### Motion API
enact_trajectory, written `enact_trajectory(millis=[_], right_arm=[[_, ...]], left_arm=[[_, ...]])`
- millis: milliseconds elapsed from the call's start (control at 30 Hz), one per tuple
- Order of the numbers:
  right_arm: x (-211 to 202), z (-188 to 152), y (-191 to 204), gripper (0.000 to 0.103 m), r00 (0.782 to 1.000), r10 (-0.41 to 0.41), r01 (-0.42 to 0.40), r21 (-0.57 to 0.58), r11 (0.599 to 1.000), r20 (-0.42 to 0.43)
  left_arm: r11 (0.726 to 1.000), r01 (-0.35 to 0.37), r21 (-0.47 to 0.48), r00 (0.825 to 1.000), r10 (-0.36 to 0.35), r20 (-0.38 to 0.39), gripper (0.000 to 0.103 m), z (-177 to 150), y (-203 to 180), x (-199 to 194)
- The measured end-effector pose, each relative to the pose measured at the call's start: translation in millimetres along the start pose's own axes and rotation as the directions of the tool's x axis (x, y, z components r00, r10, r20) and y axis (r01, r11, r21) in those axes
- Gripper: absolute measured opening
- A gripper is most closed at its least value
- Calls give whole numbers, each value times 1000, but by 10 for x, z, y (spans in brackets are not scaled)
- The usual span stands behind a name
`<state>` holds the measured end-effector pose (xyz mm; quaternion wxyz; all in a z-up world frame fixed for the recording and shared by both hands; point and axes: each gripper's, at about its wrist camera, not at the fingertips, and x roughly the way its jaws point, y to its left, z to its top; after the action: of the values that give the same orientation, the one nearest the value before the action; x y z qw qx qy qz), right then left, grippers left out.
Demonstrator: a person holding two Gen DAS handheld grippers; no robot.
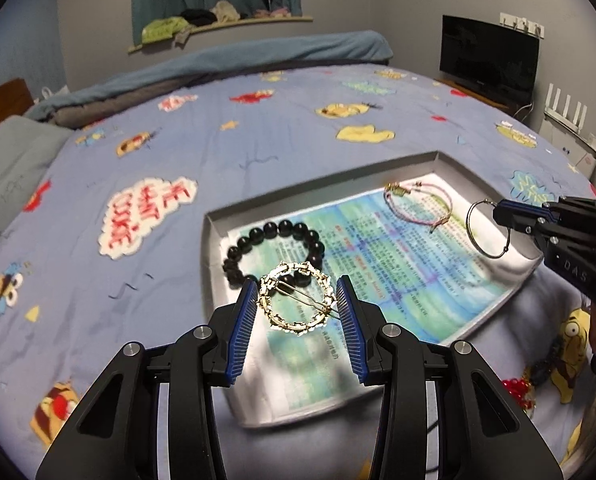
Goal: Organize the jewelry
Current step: 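Carry the silver hoop and gold ring into the tray and open both grippers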
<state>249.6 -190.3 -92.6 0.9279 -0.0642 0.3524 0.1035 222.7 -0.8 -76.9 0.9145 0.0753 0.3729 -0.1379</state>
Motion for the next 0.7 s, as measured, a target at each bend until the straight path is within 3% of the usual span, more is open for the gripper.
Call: enact_trajectory(millis=[400,700], right_arm=[[253,-113,-23,3,997,-9,9,-8,1000,-70],[306,-141,-21,3,996,-9,7,-16,1000,-90]], left_arm=[[1000,11,5,996,-10,-93,43,-157,-52,347],[999,33,-7,994,-33,-104,43,-177,-50,386]])
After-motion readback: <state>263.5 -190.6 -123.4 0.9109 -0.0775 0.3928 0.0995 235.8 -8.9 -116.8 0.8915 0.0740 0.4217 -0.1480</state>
